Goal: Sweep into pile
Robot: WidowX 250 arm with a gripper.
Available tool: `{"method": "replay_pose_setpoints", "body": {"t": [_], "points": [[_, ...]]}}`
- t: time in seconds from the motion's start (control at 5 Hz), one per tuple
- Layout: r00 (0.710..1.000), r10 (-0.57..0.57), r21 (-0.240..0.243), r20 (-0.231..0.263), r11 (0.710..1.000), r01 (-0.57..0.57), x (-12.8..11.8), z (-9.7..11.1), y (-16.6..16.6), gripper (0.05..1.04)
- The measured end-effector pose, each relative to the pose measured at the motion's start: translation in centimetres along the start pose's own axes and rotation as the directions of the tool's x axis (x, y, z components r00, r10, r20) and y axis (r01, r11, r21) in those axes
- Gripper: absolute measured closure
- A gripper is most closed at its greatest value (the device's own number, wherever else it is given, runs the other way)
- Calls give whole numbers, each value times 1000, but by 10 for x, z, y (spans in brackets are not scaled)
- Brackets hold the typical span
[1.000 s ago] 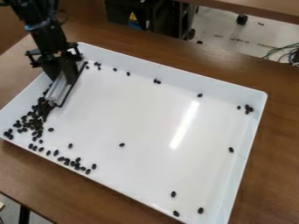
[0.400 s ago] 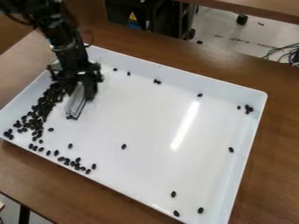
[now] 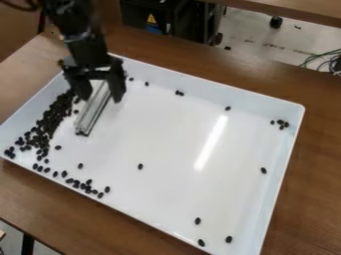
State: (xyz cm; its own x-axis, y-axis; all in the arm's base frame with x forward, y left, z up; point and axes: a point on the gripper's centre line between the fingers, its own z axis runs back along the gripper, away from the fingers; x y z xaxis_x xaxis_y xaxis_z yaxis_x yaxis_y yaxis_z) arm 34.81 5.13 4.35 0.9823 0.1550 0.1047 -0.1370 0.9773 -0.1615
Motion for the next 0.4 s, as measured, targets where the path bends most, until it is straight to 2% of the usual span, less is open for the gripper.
{"method": "replay_pose_setpoints", "body": {"t": [0.2, 0.4], "points": [[996, -55, 106, -71, 992, 62, -11, 26, -41, 81], [993, -100, 143, -68, 984, 108, -20, 43, -76, 83]]}}
